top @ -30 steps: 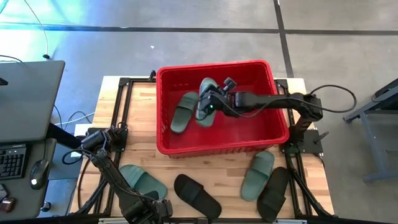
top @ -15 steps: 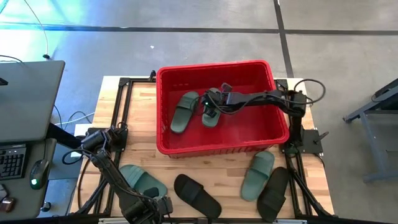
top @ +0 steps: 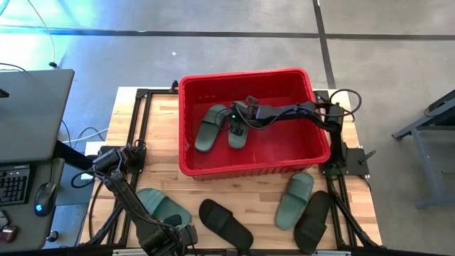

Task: Pick and place slides into bin
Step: Put the green slipper into the red bin

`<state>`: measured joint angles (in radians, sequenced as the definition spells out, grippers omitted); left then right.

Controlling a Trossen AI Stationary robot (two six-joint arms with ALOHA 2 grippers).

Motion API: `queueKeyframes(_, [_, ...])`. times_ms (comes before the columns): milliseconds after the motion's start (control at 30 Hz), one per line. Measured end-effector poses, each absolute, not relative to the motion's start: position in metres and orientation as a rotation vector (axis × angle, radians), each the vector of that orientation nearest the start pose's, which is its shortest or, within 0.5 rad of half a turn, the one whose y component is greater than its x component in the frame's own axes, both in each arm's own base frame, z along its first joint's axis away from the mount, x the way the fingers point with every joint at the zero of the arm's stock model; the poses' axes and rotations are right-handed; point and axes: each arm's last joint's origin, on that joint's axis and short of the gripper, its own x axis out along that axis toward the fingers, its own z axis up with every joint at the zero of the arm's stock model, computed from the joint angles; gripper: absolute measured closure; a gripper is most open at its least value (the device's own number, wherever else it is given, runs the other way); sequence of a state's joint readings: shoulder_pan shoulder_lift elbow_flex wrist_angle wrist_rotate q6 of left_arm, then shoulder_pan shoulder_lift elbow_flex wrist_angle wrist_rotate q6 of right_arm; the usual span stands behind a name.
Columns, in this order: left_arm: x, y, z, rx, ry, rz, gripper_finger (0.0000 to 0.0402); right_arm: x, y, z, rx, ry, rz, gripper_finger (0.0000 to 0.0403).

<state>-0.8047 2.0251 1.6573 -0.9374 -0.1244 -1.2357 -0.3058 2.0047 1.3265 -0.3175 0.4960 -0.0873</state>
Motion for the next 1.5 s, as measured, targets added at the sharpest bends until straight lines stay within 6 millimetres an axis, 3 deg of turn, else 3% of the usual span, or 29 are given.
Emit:
queueKeyframes(367, [0.286, -0.296, 0.215, -0.504, 1.382, 0.161, 0.0353, 0.397, -0.133, 0.177, -0.122, 1.037, -0.684, 0.0402])
queueKeyframes(600, [0.286, -0.301, 0.216, -0.55, 1.426, 0.098, 0.0353, 0.394, -0.129, 0.174, -0.086, 1.107, -0.565, 0.0402])
queueKeyframes(1167, [0.291, -0.301, 0.218, -0.567, 1.379, 0.089, 0.0353, 0.393, -0.125, 0.172, -0.025, 1.122, -0.502, 0.0402])
queueKeyframes(1500, [0.292, -0.3, 0.218, -0.567, 1.379, 0.09, 0.0353, 0.392, -0.127, 0.172, -0.074, 1.138, -0.439, 0.0402])
